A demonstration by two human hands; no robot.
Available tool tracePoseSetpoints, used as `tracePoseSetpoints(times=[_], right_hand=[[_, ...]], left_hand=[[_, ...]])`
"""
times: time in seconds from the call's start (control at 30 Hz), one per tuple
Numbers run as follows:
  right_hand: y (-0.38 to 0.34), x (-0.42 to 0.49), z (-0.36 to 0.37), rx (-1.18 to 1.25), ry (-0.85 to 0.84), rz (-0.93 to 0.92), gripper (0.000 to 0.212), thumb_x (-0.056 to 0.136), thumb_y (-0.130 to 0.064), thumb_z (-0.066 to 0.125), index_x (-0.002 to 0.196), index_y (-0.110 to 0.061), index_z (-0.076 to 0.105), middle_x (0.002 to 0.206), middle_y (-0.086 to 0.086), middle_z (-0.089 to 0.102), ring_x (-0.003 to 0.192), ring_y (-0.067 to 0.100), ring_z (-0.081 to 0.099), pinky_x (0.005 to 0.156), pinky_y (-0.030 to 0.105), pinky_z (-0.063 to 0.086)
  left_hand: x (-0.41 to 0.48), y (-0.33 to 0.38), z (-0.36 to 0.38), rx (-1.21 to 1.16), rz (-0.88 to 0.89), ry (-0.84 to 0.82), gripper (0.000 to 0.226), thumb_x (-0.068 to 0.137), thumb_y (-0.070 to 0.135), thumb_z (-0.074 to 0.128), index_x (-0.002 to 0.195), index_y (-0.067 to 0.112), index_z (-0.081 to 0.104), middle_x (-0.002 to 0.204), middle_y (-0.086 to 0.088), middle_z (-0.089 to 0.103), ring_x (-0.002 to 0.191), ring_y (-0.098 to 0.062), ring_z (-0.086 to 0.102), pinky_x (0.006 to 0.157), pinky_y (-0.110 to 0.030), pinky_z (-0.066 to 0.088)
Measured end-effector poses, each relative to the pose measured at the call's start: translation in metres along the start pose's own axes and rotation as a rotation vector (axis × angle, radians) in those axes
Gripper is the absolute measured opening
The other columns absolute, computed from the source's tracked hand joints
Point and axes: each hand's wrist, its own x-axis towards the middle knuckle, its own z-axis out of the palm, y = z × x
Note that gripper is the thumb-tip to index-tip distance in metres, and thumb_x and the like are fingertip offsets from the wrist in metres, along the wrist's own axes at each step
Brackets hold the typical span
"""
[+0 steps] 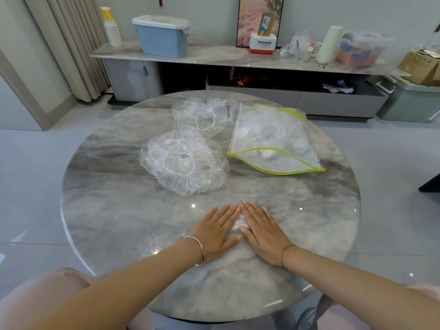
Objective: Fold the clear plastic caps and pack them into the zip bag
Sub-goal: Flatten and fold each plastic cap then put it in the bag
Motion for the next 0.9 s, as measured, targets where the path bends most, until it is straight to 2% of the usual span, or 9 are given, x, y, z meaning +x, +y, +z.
tracePoseSetpoints(times=[0.5,0.57,0.63,0.7,0.77,0.83,0.9], right_hand=[[0.0,-0.004,-0.005,-0.037,-0.042,-0.051,0.107,0.058,-0.082,-0.028,0.141,-0.016,-0.022,0.149,-0.01,-0.026,0.141,0.007,-0.022,0.113,0.028,-0.02],[0.002,-0.004,-0.008,0.01,-0.018,-0.039,0.111,0.06,-0.086,-0.021,0.148,-0.019,-0.013,0.152,-0.012,-0.018,0.142,0.004,-0.017,0.114,0.028,-0.019],[0.004,-0.005,-0.015,0.068,0.038,-0.033,0.108,0.067,-0.087,-0.005,0.151,-0.02,0.002,0.154,-0.014,-0.008,0.143,0.002,-0.009,0.113,0.026,-0.018],[0.006,-0.008,-0.023,0.073,0.118,-0.08,0.089,0.08,-0.077,0.019,0.149,-0.022,0.017,0.156,-0.013,0.005,0.142,0.001,0.003,0.115,0.026,-0.013],[0.008,-0.01,-0.026,0.066,0.208,-0.191,0.065,0.086,-0.059,0.038,0.142,-0.026,0.036,0.151,-0.009,0.028,0.135,0.004,0.022,0.116,0.03,0.006],[0.006,-0.013,-0.025,0.033,0.261,-0.333,0.049,0.086,-0.047,0.049,0.131,-0.027,0.05,0.137,-0.006,0.047,0.123,0.009,0.039,0.107,0.025,0.021],[0.002,-0.016,-0.022,-0.029,0.246,-0.438,0.043,0.084,-0.042,0.051,0.123,-0.024,0.055,0.128,-0.005,0.055,0.114,0.01,0.046,0.099,0.021,0.025]], left_hand=[[-0.001,-0.001,-0.003,-0.026,-0.007,-0.037,0.088,0.075,0.067,-0.011,0.15,0.021,-0.009,0.157,0.006,-0.01,0.144,-0.01,-0.012,0.116,-0.028,-0.012],[-0.002,-0.003,-0.009,-0.043,-0.022,-0.029,0.088,0.075,0.067,-0.01,0.151,0.024,-0.003,0.158,0.008,-0.003,0.145,-0.01,-0.005,0.117,-0.028,-0.008],[-0.006,-0.006,-0.016,-0.047,-0.049,-0.002,0.089,0.074,0.066,-0.01,0.151,0.025,0.011,0.157,0.008,0.01,0.144,-0.011,0.009,0.116,-0.028,0.0],[-0.011,-0.01,-0.026,-0.04,-0.068,0.037,0.088,0.075,0.059,-0.011,0.147,0.026,0.028,0.151,0.007,0.028,0.135,-0.014,0.027,0.111,-0.026,0.013],[-0.014,-0.015,-0.034,-0.022,-0.072,0.054,0.085,0.073,0.048,-0.008,0.14,0.027,0.04,0.139,0.005,0.042,0.123,-0.016,0.037,0.1,-0.026,0.023],[-0.016,-0.017,-0.039,-0.025,-0.088,0.045,0.073,0.078,0.039,0.003,0.136,0.027,0.044,0.127,0.003,0.046,0.114,-0.017,0.04,0.093,-0.025,0.026],[-0.017,-0.017,-0.041,-0.058,-0.104,0.008,0.05,0.088,0.024,0.026,0.134,0.025,0.045,0.122,0.002,0.048,0.112,-0.017,0.04,0.09,-0.023,0.026]])
